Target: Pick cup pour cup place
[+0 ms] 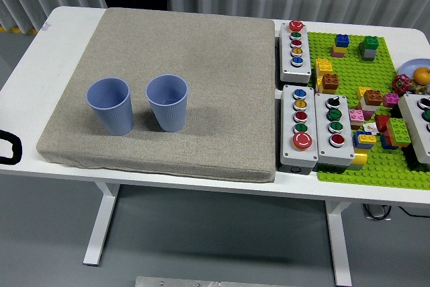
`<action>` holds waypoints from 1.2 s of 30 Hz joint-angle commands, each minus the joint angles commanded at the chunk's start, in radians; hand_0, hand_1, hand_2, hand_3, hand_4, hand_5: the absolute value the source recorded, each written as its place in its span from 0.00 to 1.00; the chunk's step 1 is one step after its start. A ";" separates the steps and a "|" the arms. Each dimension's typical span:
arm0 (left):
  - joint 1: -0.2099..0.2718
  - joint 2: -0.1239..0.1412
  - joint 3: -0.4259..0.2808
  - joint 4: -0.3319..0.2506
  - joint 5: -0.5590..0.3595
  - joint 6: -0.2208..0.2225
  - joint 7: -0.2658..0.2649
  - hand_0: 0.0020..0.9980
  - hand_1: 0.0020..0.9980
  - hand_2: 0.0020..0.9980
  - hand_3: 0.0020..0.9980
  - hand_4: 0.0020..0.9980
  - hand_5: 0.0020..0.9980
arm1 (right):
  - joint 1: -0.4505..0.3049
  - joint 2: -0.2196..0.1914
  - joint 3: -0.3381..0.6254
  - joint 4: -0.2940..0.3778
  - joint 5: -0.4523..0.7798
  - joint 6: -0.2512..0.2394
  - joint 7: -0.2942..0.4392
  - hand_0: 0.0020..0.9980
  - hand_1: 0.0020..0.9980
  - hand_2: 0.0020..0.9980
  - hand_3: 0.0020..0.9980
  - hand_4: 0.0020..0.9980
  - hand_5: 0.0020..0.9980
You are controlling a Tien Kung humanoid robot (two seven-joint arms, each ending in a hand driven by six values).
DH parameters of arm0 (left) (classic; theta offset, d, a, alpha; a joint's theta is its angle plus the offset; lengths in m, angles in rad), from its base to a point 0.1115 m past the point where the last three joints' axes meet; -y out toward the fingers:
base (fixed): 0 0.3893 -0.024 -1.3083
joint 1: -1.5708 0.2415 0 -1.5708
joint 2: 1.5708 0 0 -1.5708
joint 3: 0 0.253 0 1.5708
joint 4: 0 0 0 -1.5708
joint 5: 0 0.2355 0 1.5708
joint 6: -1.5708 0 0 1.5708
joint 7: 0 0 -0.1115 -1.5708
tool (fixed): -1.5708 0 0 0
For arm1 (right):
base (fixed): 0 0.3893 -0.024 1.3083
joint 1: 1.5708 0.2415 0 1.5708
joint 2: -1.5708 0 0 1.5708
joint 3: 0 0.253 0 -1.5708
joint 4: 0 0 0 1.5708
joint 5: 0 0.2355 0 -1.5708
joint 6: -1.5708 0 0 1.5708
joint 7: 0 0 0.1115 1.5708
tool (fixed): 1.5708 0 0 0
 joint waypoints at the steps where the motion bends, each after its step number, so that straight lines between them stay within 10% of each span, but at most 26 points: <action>1: 0.001 0.000 0.000 -0.001 0.000 -0.001 0.000 0.88 0.86 0.94 0.93 0.80 1.00 | -0.001 0.000 0.001 0.000 -0.001 0.000 0.000 0.71 0.63 0.58 0.57 0.00 0.09; 36: 0.069 -0.027 -0.043 -0.077 0.110 0.023 0.023 0.88 0.86 0.94 0.94 0.80 1.00 | -0.013 -0.003 0.004 0.000 -0.020 0.006 -0.004 0.71 0.63 0.59 0.57 0.00 0.11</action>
